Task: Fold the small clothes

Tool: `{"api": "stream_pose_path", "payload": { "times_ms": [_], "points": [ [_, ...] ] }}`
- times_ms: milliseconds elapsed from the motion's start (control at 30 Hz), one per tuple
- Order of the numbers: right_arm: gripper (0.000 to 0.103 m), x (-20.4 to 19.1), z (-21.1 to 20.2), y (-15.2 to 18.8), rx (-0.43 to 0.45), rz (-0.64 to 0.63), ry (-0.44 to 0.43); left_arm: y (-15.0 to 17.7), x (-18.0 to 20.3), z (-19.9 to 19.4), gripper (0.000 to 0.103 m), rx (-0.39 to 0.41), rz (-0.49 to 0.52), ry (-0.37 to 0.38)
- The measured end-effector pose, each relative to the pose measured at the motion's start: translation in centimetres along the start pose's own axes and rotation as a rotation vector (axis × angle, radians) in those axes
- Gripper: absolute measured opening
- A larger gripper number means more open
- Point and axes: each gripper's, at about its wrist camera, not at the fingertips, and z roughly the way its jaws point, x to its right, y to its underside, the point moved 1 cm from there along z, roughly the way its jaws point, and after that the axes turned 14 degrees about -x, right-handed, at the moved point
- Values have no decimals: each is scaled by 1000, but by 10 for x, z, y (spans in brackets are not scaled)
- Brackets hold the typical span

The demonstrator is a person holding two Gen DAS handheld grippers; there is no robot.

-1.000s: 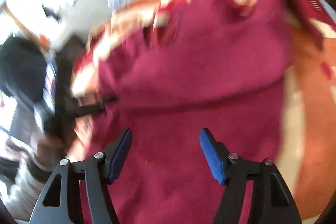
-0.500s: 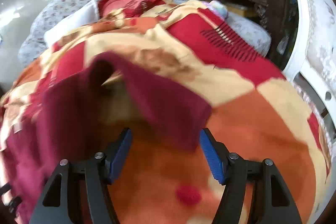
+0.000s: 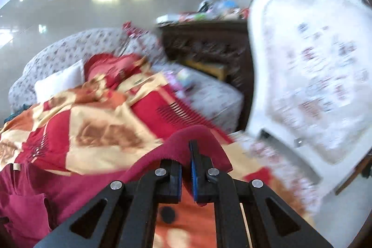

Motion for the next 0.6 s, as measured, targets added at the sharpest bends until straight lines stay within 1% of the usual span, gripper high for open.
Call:
{"api": "stream_pose_path", "payload": {
  "times_ms": [100,200,267,367,433,467,533,600],
  "points": [
    [7,6,-26,-1,28,6,-36,3,-1,-5,80,7,8,-3],
    [7,-13,-53,4,83,-52,-100,5,-5,-12,80,11,-3,-1],
    [7,-38,-71,9,112,-130,-164,4,-7,-16,80,12,-10,3],
    [7,-93,-94,18,134,-286,-250,0,-10,-24,80,25,-17,7],
    [7,-136,-103,30,116,-389,-336,-3,-12,-31,80,41,-20,4],
    [7,-163,-104,40,90,-451,-398,-5,-14,-34,80,50,-27,5],
    [8,-203,-102,58,46,-527,-477,-8,-20,-40,80,60,-51,21],
    [11,-247,-89,83,-28,-592,-561,-11,-28,-43,80,60,-85,54]
  ]
}}
